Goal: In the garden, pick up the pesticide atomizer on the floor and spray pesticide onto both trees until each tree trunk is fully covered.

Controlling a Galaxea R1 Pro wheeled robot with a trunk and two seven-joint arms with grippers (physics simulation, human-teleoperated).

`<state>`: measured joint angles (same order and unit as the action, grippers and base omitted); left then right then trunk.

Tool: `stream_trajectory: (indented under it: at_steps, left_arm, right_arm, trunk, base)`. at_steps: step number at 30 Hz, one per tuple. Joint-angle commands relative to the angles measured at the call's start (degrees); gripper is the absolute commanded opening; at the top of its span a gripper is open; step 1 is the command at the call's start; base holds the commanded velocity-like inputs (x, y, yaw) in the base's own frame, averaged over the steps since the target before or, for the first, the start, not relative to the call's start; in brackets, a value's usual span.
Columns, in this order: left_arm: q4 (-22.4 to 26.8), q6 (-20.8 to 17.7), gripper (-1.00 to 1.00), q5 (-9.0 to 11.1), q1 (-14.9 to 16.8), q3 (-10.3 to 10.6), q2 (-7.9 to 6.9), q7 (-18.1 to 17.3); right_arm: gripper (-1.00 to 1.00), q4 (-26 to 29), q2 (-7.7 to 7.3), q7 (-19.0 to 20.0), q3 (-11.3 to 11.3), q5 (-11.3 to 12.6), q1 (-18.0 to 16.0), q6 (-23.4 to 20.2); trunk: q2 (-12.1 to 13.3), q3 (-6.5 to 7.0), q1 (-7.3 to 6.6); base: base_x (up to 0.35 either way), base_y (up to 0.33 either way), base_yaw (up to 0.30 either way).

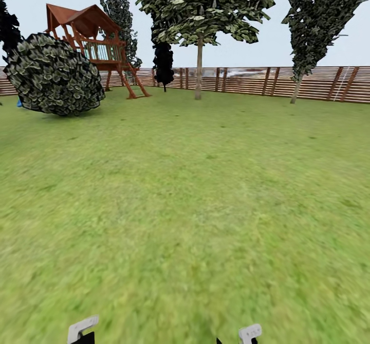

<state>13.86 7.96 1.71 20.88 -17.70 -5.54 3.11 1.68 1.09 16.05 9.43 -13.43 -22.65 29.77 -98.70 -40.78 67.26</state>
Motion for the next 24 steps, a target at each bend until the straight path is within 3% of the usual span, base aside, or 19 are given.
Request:
stream_trajectory:
  at_steps: [1,24]
  left_arm:
    - [-0.1,0.2,-1.00,0.2,0.0,0.1,0.00,0.1]
    - [-0.2,0.2,-1.00,0.2,-0.1,0.0,0.01,0.2]
  right_arm:
    - [1.00,0.0,0.02,0.2,0.5,-0.4,0.0,0.1]
    - [1.00,0.0,0.03,0.2,0.5,-0.4,0.0,0.1]
  trunk:
    - [0.0,-0.05,0.03]
    - [0.0,-0.05,0.03]
  base:
    - [0.338,0.000,0.000]
    - [0.338,0.000,0.000]
